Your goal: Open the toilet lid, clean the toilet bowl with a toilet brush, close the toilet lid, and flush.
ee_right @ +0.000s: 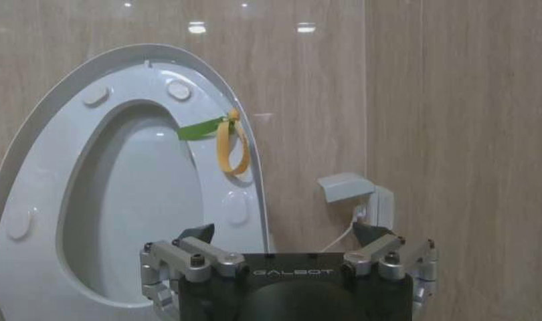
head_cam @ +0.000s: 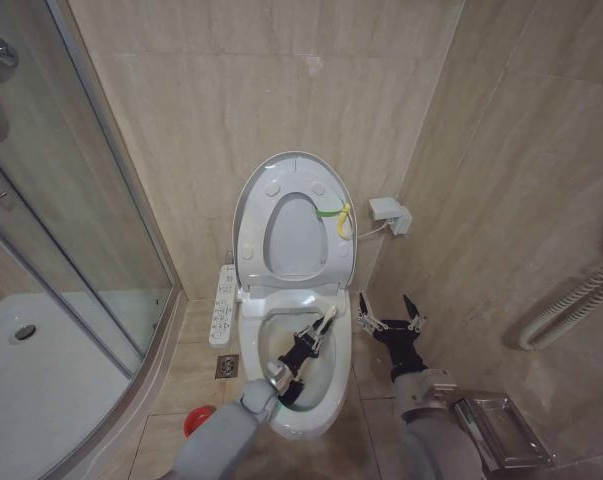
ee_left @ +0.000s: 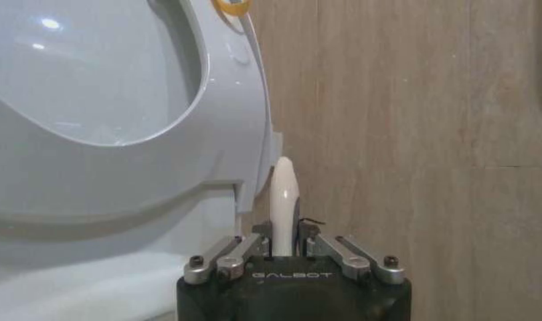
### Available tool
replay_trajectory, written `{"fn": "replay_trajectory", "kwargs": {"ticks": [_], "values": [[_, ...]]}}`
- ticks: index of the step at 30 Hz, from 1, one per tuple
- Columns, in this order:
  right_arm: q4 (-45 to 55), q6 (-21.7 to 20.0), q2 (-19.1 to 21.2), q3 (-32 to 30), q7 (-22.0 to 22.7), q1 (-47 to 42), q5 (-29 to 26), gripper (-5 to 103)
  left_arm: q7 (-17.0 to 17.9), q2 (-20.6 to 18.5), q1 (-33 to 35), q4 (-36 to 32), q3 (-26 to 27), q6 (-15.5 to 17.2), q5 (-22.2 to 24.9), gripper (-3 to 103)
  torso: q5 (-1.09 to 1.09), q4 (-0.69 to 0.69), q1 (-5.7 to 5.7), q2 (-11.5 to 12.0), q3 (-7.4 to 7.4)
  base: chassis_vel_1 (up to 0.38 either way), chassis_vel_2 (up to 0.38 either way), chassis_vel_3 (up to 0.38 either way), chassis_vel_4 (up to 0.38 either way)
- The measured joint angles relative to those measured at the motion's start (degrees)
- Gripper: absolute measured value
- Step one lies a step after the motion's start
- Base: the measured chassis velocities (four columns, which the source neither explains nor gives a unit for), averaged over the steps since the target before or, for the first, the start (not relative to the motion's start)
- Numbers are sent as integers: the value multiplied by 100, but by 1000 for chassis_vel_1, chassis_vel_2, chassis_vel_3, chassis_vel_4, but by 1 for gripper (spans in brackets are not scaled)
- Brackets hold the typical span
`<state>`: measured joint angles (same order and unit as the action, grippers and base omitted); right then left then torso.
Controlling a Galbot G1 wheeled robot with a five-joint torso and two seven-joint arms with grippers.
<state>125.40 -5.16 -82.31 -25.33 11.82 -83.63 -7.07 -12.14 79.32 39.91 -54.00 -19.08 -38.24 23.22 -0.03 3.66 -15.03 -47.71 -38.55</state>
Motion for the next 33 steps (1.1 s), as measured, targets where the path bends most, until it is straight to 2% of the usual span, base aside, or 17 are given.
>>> {"fn": "replay_trajectory", "kwargs": {"ticks": [8,15,18,19,33], "values": [[0,0,0,0,0,0,1,100,350,-454,744,-1063,156,441,-37,19,0,1,1,-2,1,0,0,0,0],[0,0,0,0,0,0,0,100,448,-755,1120,-1633,438,711,-102,19,3,-1,1,-1,-1,0,0,0,0],[0,0,0,0,0,0,0,100,471,-838,1235,-1793,543,767,-110,19,3,-2,0,0,-1,0,0,0,0],[0,0,0,0,0,0,0,100,475,-913,1346,-1929,641,799,-116,15,3,-2,0,0,-1,0,0,0,0],[1,0,0,0,0,0,0,100,508,-1350,2210,-2767,1215,937,-236,15,2,-4,-1,2,-2,0,0,0,0]]}}
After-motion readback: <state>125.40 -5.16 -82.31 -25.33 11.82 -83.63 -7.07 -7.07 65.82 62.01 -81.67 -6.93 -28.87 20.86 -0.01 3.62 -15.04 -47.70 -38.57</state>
